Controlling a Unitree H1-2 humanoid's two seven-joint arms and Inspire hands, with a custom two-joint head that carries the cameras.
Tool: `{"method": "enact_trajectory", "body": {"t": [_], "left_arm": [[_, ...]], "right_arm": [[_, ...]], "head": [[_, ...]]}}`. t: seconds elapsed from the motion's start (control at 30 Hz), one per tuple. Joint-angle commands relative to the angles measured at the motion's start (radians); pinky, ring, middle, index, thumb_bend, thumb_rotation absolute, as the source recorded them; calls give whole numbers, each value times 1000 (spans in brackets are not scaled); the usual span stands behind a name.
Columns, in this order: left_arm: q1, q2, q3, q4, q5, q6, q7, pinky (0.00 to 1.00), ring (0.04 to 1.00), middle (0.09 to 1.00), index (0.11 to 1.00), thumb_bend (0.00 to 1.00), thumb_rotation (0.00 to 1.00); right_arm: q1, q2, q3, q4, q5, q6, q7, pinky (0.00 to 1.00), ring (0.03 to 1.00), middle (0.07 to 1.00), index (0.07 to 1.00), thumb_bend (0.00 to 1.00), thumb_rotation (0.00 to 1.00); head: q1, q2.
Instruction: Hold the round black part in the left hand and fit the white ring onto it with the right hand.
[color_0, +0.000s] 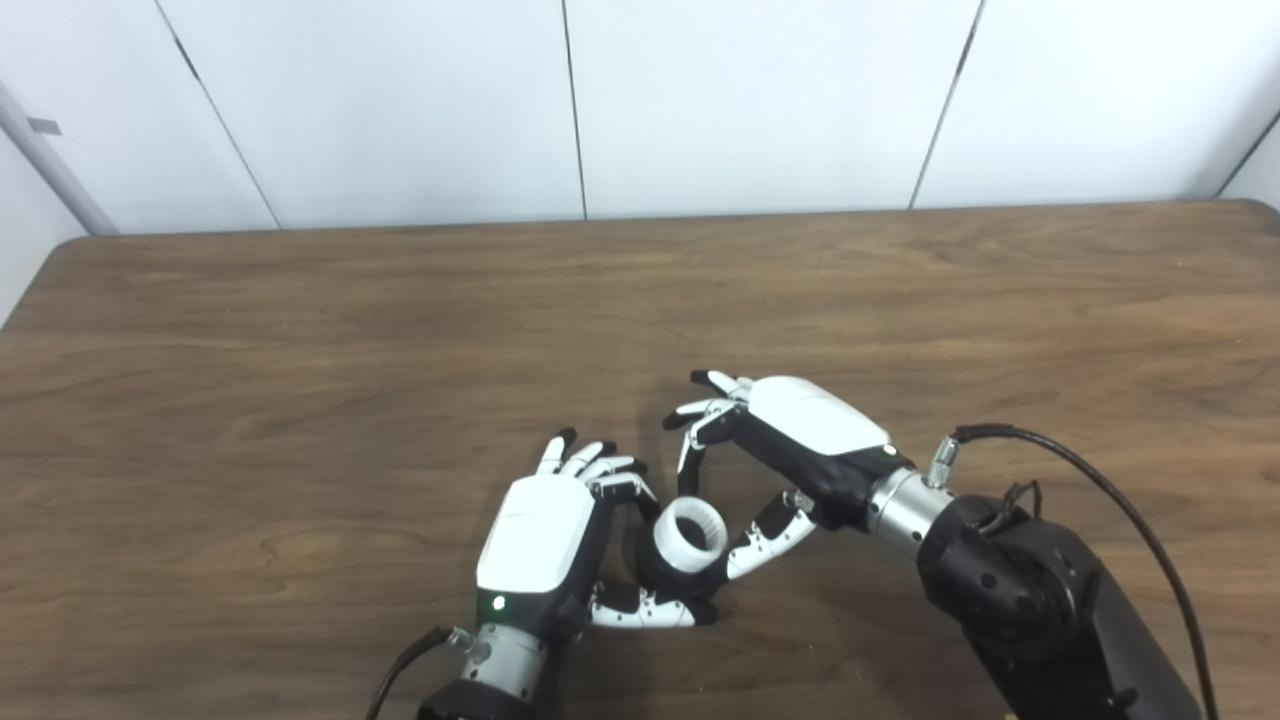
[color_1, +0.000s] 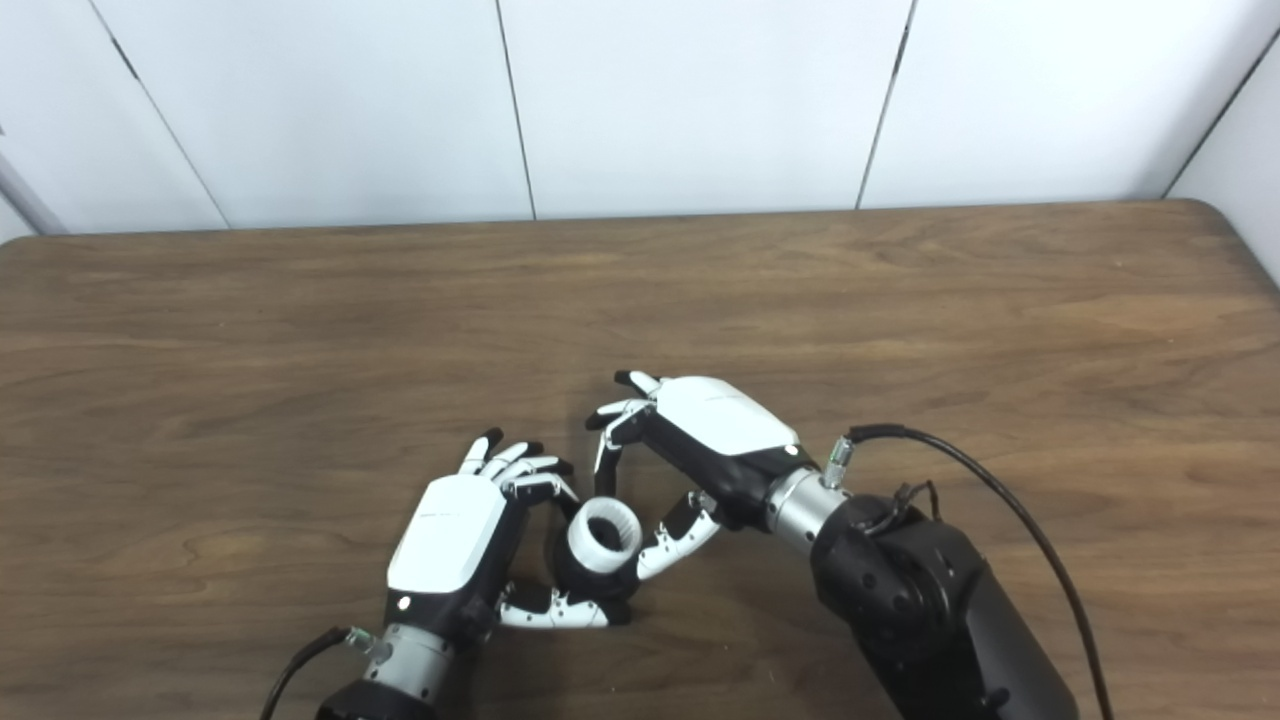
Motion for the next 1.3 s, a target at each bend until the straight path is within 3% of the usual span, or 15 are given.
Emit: {"method": "enact_trajectory", "body": {"t": [0.0,1.27], "left_arm": [[-11,-11,-5,-5,11,4,-2,1000,886,782,484,522,54],[-20,-12,-19,9,15,13,9,1000,879,780,484,523,52]], "right_arm": [[-15,6,-6,-4,3,-28,-21,1000,1000,851,483,523,130],[-30,21,-22,-34,5,-15,-3,1000,1000,851,483,522,131]], "head": [[0,1],[6,5]]}}
